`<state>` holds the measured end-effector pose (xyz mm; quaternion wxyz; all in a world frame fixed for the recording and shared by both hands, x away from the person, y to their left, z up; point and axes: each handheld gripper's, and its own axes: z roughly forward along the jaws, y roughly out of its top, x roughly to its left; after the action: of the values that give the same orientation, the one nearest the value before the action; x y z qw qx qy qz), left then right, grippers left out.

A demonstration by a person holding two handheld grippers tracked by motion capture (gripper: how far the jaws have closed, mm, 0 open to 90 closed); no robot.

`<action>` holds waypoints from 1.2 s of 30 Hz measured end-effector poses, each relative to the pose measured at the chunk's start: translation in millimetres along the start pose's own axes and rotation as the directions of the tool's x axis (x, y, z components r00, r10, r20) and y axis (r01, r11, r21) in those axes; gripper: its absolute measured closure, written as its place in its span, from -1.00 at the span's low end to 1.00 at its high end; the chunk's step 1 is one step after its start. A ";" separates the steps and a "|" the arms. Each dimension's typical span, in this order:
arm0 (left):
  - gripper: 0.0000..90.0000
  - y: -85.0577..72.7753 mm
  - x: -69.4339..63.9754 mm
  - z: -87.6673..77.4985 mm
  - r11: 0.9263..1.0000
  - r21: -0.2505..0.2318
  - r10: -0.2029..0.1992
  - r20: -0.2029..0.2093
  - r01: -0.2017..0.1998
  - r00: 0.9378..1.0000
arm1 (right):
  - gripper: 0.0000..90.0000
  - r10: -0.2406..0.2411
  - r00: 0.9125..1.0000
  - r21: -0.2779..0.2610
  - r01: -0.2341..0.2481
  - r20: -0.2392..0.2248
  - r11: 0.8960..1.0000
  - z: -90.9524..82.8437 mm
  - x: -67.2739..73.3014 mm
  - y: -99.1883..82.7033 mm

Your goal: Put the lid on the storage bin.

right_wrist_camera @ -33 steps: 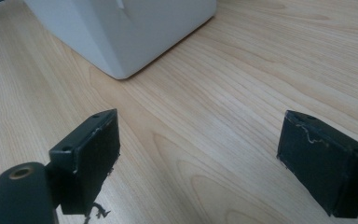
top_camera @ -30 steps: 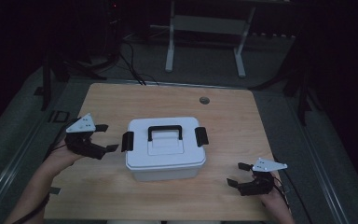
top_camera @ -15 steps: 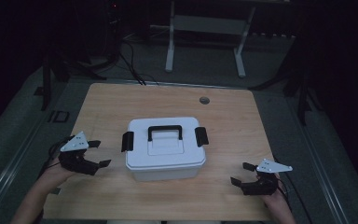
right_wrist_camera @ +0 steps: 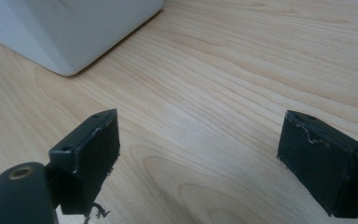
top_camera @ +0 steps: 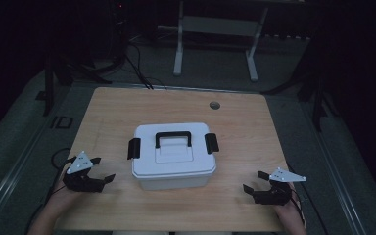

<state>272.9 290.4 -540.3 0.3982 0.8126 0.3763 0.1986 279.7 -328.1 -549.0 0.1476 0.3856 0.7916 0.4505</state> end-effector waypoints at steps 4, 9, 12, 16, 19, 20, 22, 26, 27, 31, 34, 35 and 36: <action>-0.69 -2.5 0.2 2.6 1.000 0.005 -0.017 -0.041 0.017 0.999 | -0.72 0.007 1.000 -0.013 -0.007 0.022 1.000 -0.3 0.1 -0.2; -0.69 -8.9 -3.1 5.7 0.998 -0.022 -0.055 -0.089 0.053 0.994 | -0.72 0.035 0.997 -0.035 -0.033 0.066 0.999 -1.2 -2.1 -2.2; -0.69 -10.4 -6.1 7.3 0.999 -0.018 -0.046 -0.114 0.045 0.992 | -0.72 0.042 0.996 -0.043 -0.039 0.075 0.998 -1.4 -2.4 -2.5; -0.69 -13.4 -6.9 7.4 0.996 -0.043 -0.084 -0.162 0.078 0.983 | -0.72 0.049 0.993 -0.053 -0.044 0.109 0.998 -1.1 -2.6 -3.7; -0.69 -15.0 -7.5 6.6 0.995 -0.054 -0.096 -0.171 0.088 0.981 | -0.72 0.058 0.989 -0.061 -0.051 0.134 0.997 -1.4 -2.9 -4.2; -0.69 -15.5 -7.7 6.5 0.994 -0.059 -0.102 -0.173 0.093 0.980 | -0.72 0.060 0.988 -0.063 -0.052 0.139 0.997 -1.5 -3.1 -4.4; -0.69 -16.6 -8.3 5.7 0.992 -0.074 -0.114 -0.197 0.101 0.974 | -0.73 0.062 0.987 -0.063 -0.053 0.151 0.997 -1.3 -3.1 -4.8; -0.69 -17.5 -8.0 0.9 0.987 -0.100 -0.148 -0.249 0.127 0.957 | -0.72 0.053 0.984 -0.053 -0.044 0.172 0.998 0.0 -1.8 -6.3; -0.69 -18.1 -7.9 -0.3 0.986 -0.100 -0.154 -0.275 0.131 0.949 | -0.72 0.054 0.984 -0.055 -0.045 0.171 0.997 -0.1 -1.7 -6.3; -0.69 -22.5 -6.3 -4.7 0.978 -0.120 -0.201 -0.343 0.169 0.918 | -0.72 0.071 0.982 -0.066 -0.060 0.176 0.996 -0.7 -2.5 -6.6; -0.69 -24.6 -6.9 -7.7 0.971 -0.148 -0.231 -0.379 0.188 0.896 | -0.72 0.079 0.981 -0.068 -0.068 0.175 0.995 -1.0 -2.8 -6.7; -0.69 -25.2 -7.8 -8.5 0.969 -0.161 -0.238 -0.389 0.189 0.890 | -0.72 0.080 0.982 -0.065 -0.070 0.172 0.995 -0.8 -2.9 -6.7; -0.69 -25.5 -9.0 -9.5 0.968 -0.166 -0.241 -0.403 0.189 0.883 | -0.72 0.079 0.982 -0.063 -0.069 0.171 0.996 -0.6 -2.9 -6.6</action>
<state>249.7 298.4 -555.1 0.3763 0.6780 0.5281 0.3461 278.1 -332.7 -554.5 0.2100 0.4481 0.7477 0.4428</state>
